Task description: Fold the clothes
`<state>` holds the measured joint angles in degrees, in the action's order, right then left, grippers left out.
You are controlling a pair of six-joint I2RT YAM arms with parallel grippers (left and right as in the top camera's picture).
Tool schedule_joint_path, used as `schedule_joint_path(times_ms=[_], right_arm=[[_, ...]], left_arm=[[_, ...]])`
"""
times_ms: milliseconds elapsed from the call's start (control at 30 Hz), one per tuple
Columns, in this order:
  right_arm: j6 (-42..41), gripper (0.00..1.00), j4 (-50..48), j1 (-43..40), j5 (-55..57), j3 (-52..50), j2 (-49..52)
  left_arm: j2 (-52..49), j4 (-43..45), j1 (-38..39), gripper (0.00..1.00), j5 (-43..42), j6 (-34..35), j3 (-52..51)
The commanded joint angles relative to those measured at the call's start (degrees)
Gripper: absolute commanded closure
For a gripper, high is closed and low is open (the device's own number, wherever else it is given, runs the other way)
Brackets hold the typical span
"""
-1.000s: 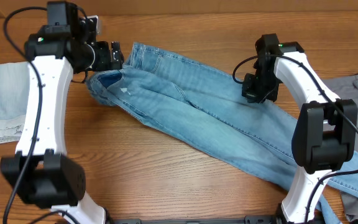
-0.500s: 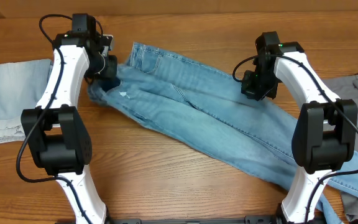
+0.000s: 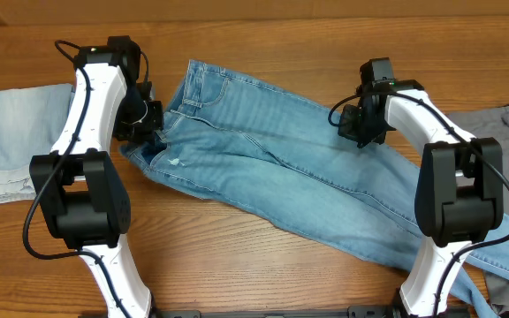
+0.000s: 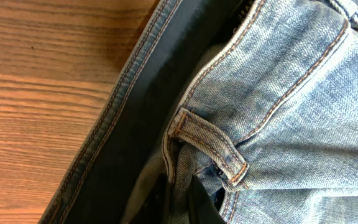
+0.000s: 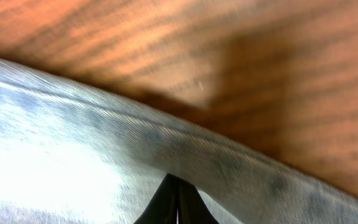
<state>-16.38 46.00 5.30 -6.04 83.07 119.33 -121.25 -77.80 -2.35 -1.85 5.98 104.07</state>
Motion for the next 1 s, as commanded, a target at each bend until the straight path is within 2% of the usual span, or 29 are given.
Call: schedule_joint_path(times_ms=[0,233,333,400,467,633,767,967], right_arm=[[1.8,0.96,-2.7,0.1,-0.1,-0.2,-0.2],[1.9,0.96,-2.7,1.1,-1.1,1.5,0.4],[3.2,0.96,7.8,1.1,-2.4,11.0,0.4],[2.5,0.96,12.5,1.1,-2.4,13.7,0.4],[-1.0,0.96,17.1,1.1,-0.9,12.9,0.4],[-2.1,0.96,18.8,1.1,2.1,7.5,0.4],[-3.7,0.96,17.2,1.1,2.6,2.6,0.4],[-3.4,0.96,3.5,1.1,2.8,-6.1,0.4]], left_arm=[[-0.5,-0.1,-0.3,0.96,0.8,3.5,0.6],[-0.5,0.7,-0.3,0.96,0.8,4.1,-6.5],[-0.5,2.1,-0.3,0.96,4.0,3.8,-11.0],[-0.5,4.0,-0.3,0.96,5.7,3.9,-14.0],[-0.5,7.9,-0.4,0.96,7.7,4.6,-18.2],[-0.5,12.1,-0.4,0.96,13.2,6.6,-20.7],[-0.5,15.3,-1.6,0.96,13.8,6.6,-20.7],[-0.5,19.8,-3.6,0.96,14.3,6.5,-20.7]])
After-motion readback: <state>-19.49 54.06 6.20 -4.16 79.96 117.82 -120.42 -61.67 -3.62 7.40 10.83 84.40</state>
